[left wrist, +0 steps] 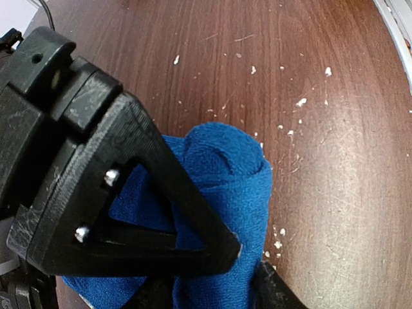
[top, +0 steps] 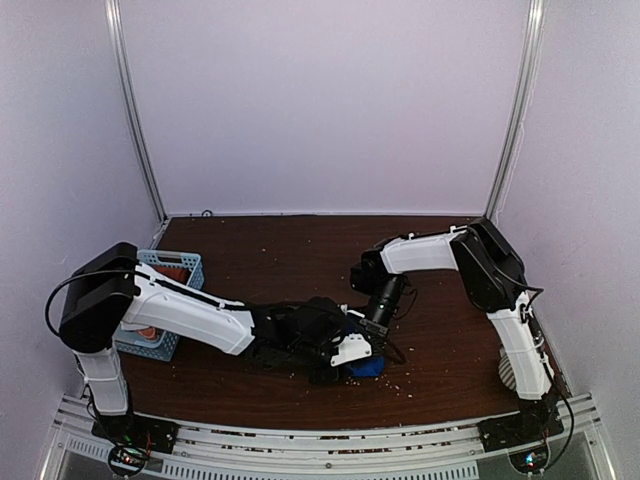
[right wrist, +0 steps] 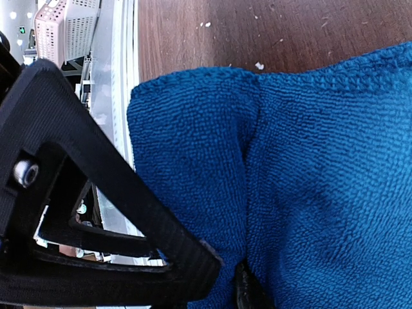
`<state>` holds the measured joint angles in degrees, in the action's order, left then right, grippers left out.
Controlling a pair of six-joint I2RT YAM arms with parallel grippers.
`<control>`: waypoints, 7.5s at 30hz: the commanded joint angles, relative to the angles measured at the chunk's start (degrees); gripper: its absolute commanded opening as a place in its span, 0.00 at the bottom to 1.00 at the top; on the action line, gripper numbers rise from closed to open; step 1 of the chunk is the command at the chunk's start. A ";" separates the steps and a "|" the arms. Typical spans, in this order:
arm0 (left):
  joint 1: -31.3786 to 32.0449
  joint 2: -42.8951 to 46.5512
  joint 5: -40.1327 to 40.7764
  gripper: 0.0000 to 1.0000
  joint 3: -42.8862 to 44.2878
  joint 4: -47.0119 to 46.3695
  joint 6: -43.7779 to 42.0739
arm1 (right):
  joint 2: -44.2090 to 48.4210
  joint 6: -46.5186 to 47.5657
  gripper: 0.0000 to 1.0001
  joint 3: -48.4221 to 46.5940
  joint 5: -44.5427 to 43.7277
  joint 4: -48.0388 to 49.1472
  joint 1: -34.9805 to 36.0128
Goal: Roll the towels
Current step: Roll the towel at the center of the board.
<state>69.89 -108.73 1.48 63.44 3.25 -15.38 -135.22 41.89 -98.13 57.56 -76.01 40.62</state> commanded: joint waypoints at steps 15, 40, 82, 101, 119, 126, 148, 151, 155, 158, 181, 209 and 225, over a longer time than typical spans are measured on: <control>-0.10 -3.73 -1.10 0.20 3.37 4.71 -2.68 | 2.55 4.40 0.30 1.21 -8.98 -1.46 0.09; 0.07 -4.65 -7.47 0.00 10.27 11.30 2.31 | 3.77 -11.13 0.23 -0.42 -28.77 14.17 -2.94; -18.36 -25.24 -55.01 0.04 20.00 16.84 24.36 | 50.94 -1.55 0.64 37.89 -36.97 38.56 8.29; -18.46 -25.75 -54.12 0.05 20.73 18.40 23.60 | 40.95 5.89 0.73 44.21 -49.79 54.82 15.23; -20.08 -8.55 -32.72 0.37 14.65 20.83 21.64 | 32.48 4.73 0.30 37.03 -33.21 35.00 14.61; -22.62 9.93 -12.96 0.38 4.81 14.97 23.83 | 23.63 4.33 0.30 28.25 -22.29 22.02 10.92; 0.92 12.62 3.94 0.41 2.93 16.47 -3.00 | -0.97 1.79 0.36 2.75 -13.81 1.04 2.72; 2.92 8.74 6.78 0.43 2.92 14.68 -3.66 | -0.85 1.79 0.36 2.67 -13.72 1.28 2.71; 2.97 4.87 6.69 0.46 2.44 12.63 -4.31 | -1.13 -0.29 0.36 2.92 -14.37 2.16 2.71; 2.97 2.64 8.46 0.46 2.23 10.47 -4.66 | -1.23 -0.04 0.36 3.09 -14.17 1.89 2.76; 3.18 -5.81 7.75 0.15 5.42 13.89 -2.09 | 6.62 -0.53 0.56 -2.57 -13.81 -1.58 2.68; -17.28 -23.23 -44.33 0.10 29.19 30.62 18.17 | 63.03 -19.61 0.96 26.01 -19.16 41.53 -16.16; -20.32 -30.71 -47.91 0.10 36.85 34.66 17.85 | 60.55 -2.45 0.61 47.68 -44.43 44.07 9.17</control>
<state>50.57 -134.47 -49.10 100.29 34.94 2.09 -71.70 36.93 -51.42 21.78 -38.33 48.82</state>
